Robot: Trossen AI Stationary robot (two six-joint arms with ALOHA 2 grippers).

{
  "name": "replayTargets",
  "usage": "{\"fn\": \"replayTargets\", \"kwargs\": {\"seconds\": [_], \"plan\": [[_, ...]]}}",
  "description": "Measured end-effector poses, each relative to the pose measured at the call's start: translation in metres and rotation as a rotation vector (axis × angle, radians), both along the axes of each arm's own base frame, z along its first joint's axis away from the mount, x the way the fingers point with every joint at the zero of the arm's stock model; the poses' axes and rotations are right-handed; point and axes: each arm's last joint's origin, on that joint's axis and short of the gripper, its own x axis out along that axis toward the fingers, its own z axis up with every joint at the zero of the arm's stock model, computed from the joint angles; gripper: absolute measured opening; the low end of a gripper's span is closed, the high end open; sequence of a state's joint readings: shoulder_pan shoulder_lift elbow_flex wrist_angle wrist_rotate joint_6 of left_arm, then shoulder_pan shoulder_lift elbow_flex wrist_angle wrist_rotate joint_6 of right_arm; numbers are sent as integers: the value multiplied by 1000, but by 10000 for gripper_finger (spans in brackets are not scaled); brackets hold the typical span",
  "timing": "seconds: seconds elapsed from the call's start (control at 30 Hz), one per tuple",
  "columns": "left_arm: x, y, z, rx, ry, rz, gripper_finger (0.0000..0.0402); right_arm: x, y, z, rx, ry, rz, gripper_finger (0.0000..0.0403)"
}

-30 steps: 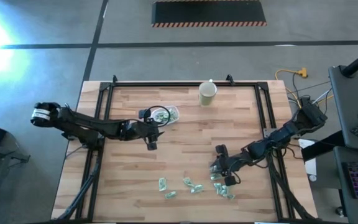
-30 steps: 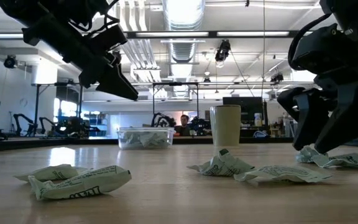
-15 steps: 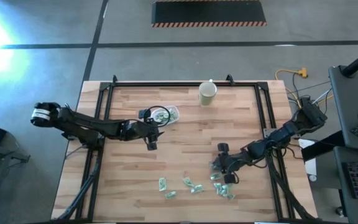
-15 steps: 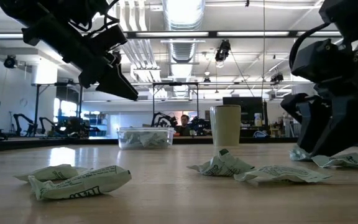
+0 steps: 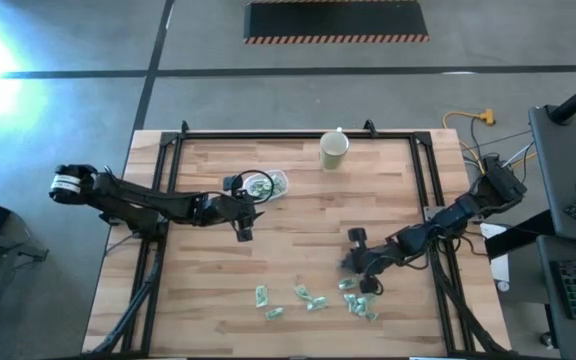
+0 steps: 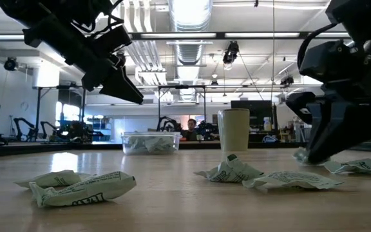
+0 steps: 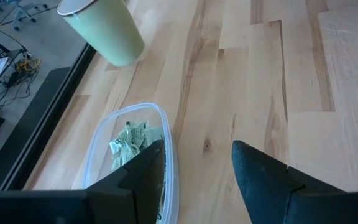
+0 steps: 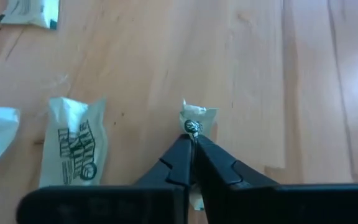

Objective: Pick and place Stevia / Truvia into bins
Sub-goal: Put the stevia packet into the transparent container

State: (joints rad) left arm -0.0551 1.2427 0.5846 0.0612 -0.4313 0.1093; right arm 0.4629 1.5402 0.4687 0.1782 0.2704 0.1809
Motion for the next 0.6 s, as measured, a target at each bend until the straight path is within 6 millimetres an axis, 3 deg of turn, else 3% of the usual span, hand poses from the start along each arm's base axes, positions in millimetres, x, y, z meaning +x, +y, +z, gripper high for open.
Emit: {"fn": "replayTargets", "kwargs": {"seconds": [0.37,0.6], "plan": [[-1,0,4,2,-14,-1,171,25,-2,24,-195,-136,-3,9],[-12,1,18,0,-57,0,171,59,-31,52,-257,-225,-102,9]]}}
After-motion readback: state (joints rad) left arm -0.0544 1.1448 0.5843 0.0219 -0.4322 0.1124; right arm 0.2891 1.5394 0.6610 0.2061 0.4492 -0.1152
